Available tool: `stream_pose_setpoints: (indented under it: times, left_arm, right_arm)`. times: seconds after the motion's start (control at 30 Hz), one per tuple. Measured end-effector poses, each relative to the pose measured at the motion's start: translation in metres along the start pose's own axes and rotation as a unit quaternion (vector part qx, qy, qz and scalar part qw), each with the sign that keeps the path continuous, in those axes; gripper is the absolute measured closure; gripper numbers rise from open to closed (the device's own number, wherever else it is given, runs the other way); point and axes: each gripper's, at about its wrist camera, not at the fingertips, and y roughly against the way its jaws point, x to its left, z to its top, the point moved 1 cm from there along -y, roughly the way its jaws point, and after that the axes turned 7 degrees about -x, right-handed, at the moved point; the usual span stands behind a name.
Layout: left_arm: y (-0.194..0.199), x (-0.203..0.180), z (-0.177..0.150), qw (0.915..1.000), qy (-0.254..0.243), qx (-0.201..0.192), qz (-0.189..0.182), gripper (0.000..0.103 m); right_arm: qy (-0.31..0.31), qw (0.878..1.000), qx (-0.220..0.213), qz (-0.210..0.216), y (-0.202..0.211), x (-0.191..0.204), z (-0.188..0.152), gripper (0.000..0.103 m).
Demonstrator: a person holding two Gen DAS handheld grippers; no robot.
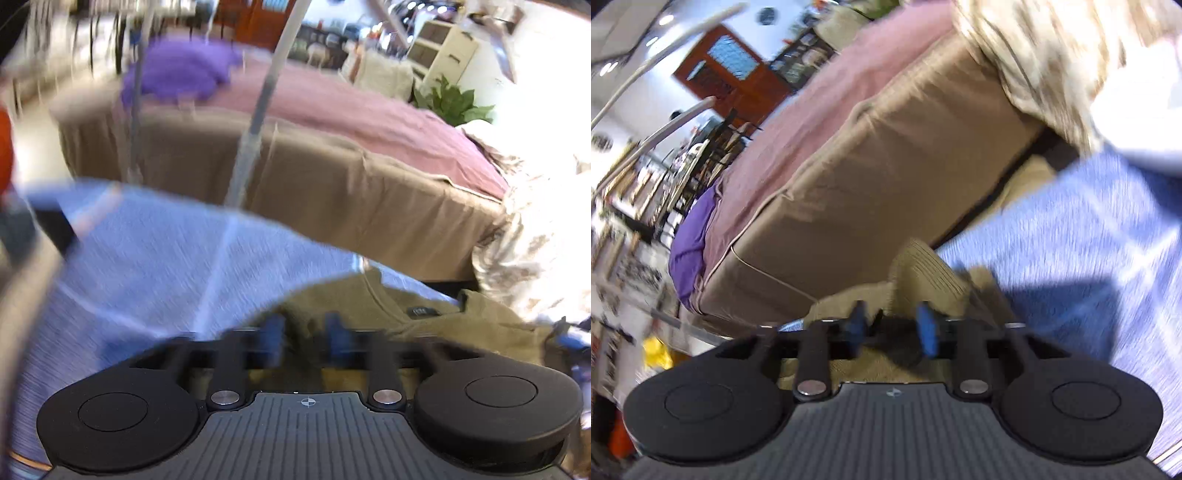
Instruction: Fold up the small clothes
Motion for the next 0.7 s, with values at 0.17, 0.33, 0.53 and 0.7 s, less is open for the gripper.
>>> stream_pose_setpoints:
  times: [0.17,0.33,0.53,0.7]
  left_arm:
    - [0.037,-0.007,0.025,0.9932,-0.061,-0.089,0.045,0.0]
    - [0.059,-0.03,0.004,0.9966,-0.077,-0.03,-0.003,0.0]
    - [0.084,-0.098,-0.091,0.9902,-0.135,0.011,-0.035,0.0]
    - [0.048,-0.118,-0.133,0.9814,-0.187,0.026,0.036,0.0]
  right_arm:
    - [0.118,0.991,-0.063,-0.022,0.045,0.028,0.029,0.022]
    - [0.249,0.968,0.0,0.028,0.071,0.067,-0.021,0.031]
    - [0.388,0.915,0.07,0.091,0.08,0.101,-0.141,0.033]
    - [0.516,0.848,0.062,0.101,0.06,0.113,-0.187,0.034]
